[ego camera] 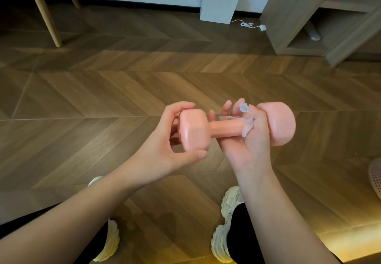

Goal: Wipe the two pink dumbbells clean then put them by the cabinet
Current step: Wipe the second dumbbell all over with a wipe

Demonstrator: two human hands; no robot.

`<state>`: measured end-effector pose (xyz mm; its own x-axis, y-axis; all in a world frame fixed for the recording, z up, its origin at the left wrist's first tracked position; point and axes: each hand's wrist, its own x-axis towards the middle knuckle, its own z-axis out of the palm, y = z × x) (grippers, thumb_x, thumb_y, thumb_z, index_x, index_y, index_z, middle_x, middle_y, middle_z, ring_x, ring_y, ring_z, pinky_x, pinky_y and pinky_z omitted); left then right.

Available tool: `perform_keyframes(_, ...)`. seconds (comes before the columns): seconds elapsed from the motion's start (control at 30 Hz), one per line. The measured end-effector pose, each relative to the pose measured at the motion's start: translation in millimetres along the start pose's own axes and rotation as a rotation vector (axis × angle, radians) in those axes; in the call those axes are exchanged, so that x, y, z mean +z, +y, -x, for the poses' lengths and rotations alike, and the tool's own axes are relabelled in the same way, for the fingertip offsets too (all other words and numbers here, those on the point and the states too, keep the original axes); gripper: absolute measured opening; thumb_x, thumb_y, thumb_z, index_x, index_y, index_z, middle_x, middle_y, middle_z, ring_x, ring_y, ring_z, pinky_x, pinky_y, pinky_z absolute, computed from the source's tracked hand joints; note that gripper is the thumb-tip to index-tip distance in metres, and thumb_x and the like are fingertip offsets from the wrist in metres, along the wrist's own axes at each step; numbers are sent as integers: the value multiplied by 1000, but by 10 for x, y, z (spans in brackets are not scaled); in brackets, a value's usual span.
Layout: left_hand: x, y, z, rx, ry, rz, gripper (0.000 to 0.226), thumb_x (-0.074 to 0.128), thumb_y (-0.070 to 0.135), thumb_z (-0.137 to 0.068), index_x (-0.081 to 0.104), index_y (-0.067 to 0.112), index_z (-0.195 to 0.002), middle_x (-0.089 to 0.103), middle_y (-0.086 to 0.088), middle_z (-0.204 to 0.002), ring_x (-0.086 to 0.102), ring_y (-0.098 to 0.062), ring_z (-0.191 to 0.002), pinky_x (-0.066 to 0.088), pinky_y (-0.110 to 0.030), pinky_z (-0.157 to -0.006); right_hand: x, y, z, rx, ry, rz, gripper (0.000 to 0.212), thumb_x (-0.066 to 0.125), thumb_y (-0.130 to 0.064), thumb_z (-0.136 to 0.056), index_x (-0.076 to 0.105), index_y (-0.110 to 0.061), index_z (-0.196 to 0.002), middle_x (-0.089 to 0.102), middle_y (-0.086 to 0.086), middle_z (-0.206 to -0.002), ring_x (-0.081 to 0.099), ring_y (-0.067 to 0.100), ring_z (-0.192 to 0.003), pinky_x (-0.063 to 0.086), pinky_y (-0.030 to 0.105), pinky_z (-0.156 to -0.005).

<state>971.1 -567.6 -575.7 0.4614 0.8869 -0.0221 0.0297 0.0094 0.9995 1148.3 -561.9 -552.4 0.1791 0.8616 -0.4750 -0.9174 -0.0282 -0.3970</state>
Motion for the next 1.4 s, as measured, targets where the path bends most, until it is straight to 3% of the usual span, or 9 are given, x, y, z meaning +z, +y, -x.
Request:
perform_keyframes(0.17,-3,56,-41,-347,-35,247,84,61,67,-64,45,24,-135,61,-15,-118,69,-23,-80,56,-35,-63,-2,1,4,-33,43,14,7,54,-6,-90,59,-10,-89,68,-3,-75,69,15,-73,55,49,-88)
perform_keyframes(0.33,19,78,36,48,-3,-128,74,81,30,-70,41,35,-132,52,17,-125,61,-11,-107,53,-25,-85,-20,41,-16,3,22,-19,11,53,-10,-89,58,-14,-99,72,-7,-82,72,18,-81,54,51,-87)
perform_keyframes(0.5,-41,93,-74,-345,74,195,57,60,62,-74,61,33,-122,68,-6,-111,66,-23,-92,50,-62,-95,12,90,-31,13,54,20,10,56,-10,-88,62,-13,-96,73,-6,-78,73,16,-77,53,45,-89)
perform_keyframes(0.67,-37,119,7,85,49,-74,68,76,38,-73,47,32,-133,59,12,-126,59,-11,-118,49,-27,-99,38,51,-9,16,3,-43,10,55,-10,-88,63,-13,-94,73,-2,-71,73,18,-74,54,45,-91)
perform_keyframes(0.83,-3,112,-67,-276,38,151,57,58,61,-79,56,30,-127,63,-7,-117,68,-16,-90,59,-43,-81,25,63,-21,-11,66,-36,12,55,-6,-88,61,-11,-98,73,-2,-74,73,18,-71,57,46,-84)
perform_keyframes(1.03,-41,111,14,252,-15,-324,80,87,17,-70,43,25,-137,48,3,-138,49,-20,-130,46,-26,-101,28,29,-42,50,115,-4,6,54,-13,-92,59,-14,-91,76,-6,-88,76,18,-83,53,45,-90)
perform_keyframes(1.13,-36,112,22,318,-9,-432,82,88,10,-71,43,19,-139,43,3,-142,42,-12,-136,40,-21,-105,21,32,-48,123,207,15,6,55,-13,-92,59,-12,-88,73,-3,-71,74,17,-65,58,37,-68)
perform_keyframes(1.27,-29,68,9,3,-42,-195,89,84,37,-69,36,30,-143,51,8,-136,57,-4,-121,49,-20,-96,-3,32,-48,122,273,32,6,57,-12,-92,59,-11,-87,64,-4,-56,70,15,-54,55,37,-70)
perform_keyframes(1.4,-18,1,-28,-284,-42,34,60,74,58,-76,51,30,-125,58,-11,-127,71,-20,-95,62,-39,-77,-11,49,-69,101,274,111,9,53,-18,-97,59,-11,-100,73,-5,-64,74,14,-60,52,38,-71)
